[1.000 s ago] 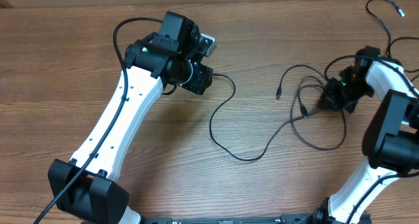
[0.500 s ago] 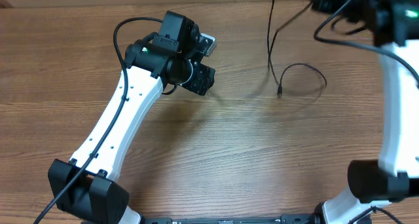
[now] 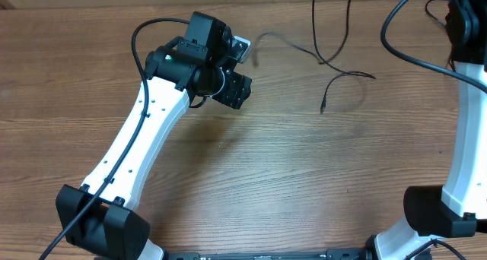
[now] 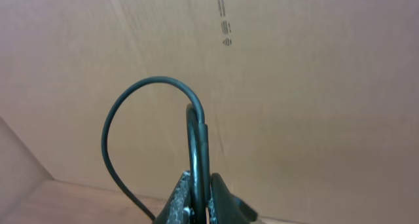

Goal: Untangle cables

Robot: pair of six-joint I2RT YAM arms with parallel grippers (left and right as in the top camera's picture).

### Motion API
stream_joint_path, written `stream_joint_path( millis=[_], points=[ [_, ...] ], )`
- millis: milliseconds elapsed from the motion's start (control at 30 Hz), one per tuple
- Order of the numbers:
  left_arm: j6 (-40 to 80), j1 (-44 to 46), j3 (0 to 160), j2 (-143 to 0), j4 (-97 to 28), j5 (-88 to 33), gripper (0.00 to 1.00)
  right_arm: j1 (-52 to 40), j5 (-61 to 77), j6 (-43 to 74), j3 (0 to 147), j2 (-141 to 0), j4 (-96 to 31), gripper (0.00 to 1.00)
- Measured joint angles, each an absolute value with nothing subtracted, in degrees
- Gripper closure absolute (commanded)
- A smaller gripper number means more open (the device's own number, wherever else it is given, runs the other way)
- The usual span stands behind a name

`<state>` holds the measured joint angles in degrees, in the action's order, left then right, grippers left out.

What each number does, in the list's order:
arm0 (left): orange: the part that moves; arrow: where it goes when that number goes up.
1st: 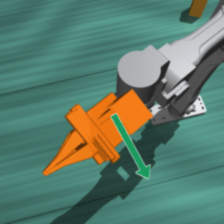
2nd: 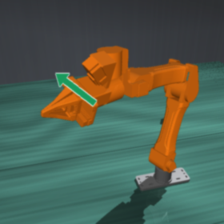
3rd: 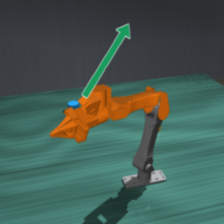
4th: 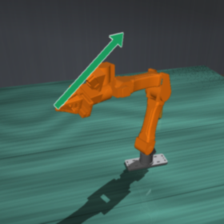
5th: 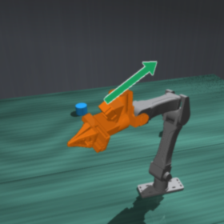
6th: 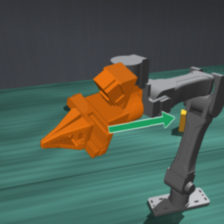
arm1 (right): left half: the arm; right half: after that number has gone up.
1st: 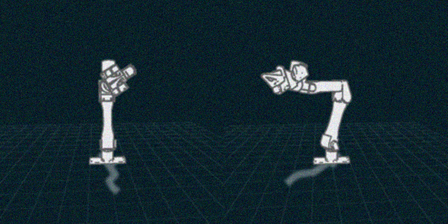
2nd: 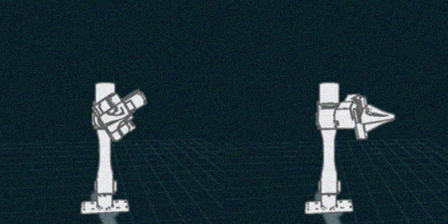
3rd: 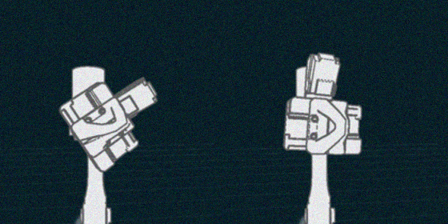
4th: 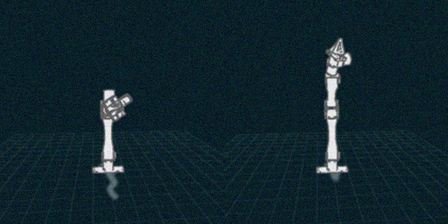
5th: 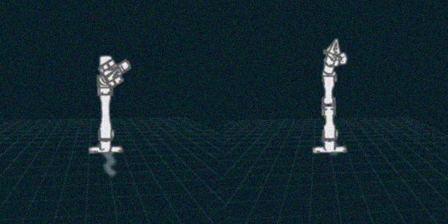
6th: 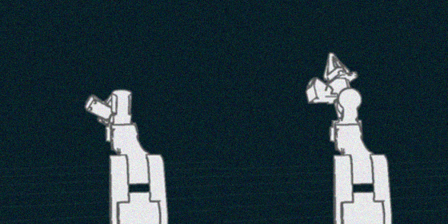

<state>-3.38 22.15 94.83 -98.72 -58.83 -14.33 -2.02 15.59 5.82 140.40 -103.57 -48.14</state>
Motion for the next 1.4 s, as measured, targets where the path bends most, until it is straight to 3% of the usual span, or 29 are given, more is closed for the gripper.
stream_joint_path(
  millis=[333, 867, 900, 933, 967, 1000, 1333, 1367, 1400],
  points=[
    [-3.2, 22.2, 94.8, -98.7, -58.7, -14.3, 0.32, -2.3, 14.6, 7.5, 140.9, -112.2, -81.6, 0.96],
    [-3.1, 22.2, 94.8, -98.7, -58.3, -14.3, 0.36, -2.3, 13.0, 7.4, 140.2, -114.4, -79.3, 0.96],
    [-3.1, 22.2, 94.8, -98.7, -58.3, -14.3, 0.36, -2.3, 13.0, 7.4, 140.2, -114.4, -79.3, 0.94],
    [-3.1, 22.2, 94.8, -98.7, -58.3, -14.3, 0.36, -2.3, 13.0, 7.4, 140.2, -114.4, -79.2, 0.75],
    [-3.1, 22.2, 94.8, -98.7, -58.3, -14.3, 0.37, -2.3, 13.0, 7.3, 140.2, -114.4, -79.1, 0.89],
    [-3.1, 22.2, 94.8, -98.7, -58.4, -14.3, 0.37, -2.3, 13.0, 7.1, 140.2, -114.4, -79.1, 0.96],
    [-3.0, 22.2, 94.8, -98.7, -58.7, -14.3, 0.44, -2.3, 12.6, 6.2, 140.2, -114.4, -79.0, 0.96],
    [-3.0, 22.2, 94.8, -98.7, -58.7, -14.3, 0.44, -2.3, 12.6, 6.2, 140.2, -114.4, -78.9, 0.94],
    [-3.0, 22.2, 94.8, -98.7, -58.7, -14.3, 0.44, -2.3, 12.7, 6.2, 140.2, -114.4, -78.9, 0.64]
  ],
)
